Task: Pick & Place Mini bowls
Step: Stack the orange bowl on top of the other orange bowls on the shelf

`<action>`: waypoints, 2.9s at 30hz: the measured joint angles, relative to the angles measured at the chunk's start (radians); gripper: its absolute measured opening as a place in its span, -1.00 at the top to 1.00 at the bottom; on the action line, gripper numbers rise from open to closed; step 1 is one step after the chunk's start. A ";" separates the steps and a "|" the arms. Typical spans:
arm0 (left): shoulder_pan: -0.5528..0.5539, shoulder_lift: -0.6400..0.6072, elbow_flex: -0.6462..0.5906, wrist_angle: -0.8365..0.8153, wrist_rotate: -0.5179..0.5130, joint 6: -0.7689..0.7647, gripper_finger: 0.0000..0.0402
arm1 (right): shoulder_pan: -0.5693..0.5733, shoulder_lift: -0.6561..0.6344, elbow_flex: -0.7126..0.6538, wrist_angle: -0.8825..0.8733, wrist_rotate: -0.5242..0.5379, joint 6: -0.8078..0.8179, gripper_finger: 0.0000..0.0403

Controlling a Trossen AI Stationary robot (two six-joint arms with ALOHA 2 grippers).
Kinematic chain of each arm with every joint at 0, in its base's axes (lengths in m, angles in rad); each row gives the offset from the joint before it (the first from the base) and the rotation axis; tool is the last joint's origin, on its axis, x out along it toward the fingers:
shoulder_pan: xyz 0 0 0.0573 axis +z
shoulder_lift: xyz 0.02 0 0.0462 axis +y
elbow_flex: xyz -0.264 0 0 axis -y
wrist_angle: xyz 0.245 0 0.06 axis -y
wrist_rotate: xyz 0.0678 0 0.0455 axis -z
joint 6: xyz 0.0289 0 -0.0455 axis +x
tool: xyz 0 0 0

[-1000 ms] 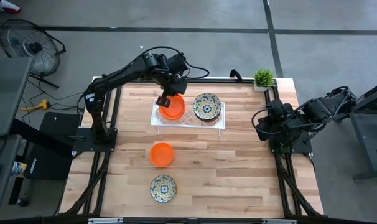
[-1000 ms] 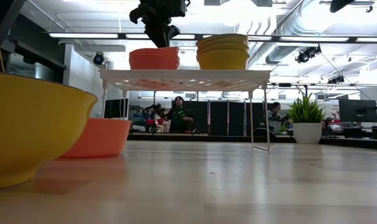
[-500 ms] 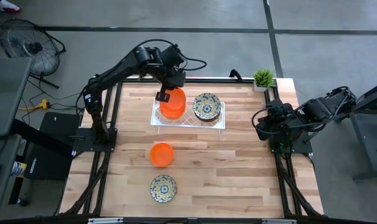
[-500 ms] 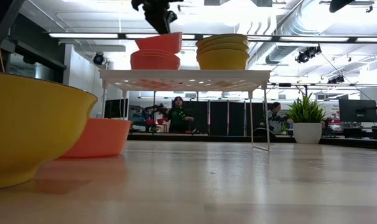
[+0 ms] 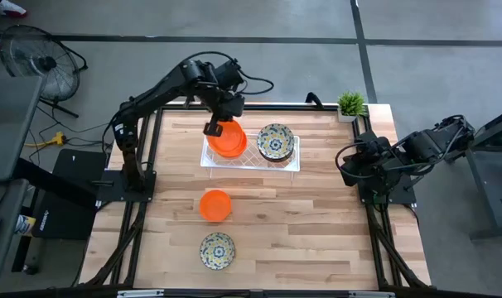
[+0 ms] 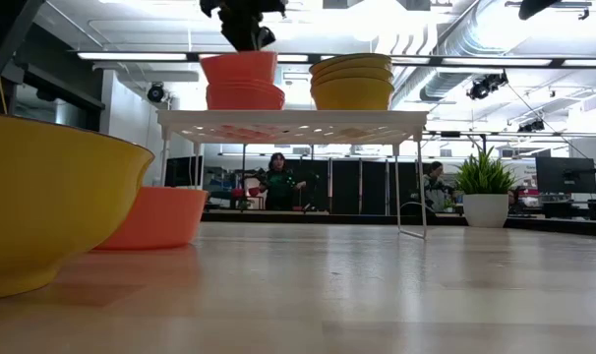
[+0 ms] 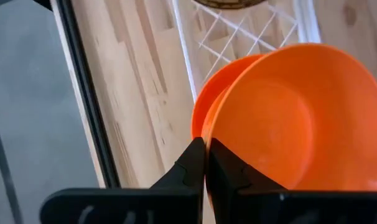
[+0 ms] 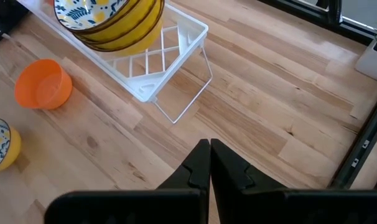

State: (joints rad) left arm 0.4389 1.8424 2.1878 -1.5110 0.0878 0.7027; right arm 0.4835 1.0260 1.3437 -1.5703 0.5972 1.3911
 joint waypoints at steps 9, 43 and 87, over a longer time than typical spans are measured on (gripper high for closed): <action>0.035 0.009 0.002 -0.001 0.034 -0.050 1.00 | 0.000 0.002 0.000 0.004 0.000 0.008 1.00; 0.032 0.069 0.001 0.021 0.034 0.000 0.40 | 0.000 0.002 0.000 0.004 -0.010 0.090 1.00; 0.032 0.069 0.001 -0.061 0.004 0.018 0.99 | -0.098 0.002 0.000 -0.001 0.022 0.040 1.00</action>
State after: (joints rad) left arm 0.4709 1.9110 2.1887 -1.5715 0.0917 0.7205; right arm 0.3855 1.0283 1.3437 -1.5711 0.6190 1.4315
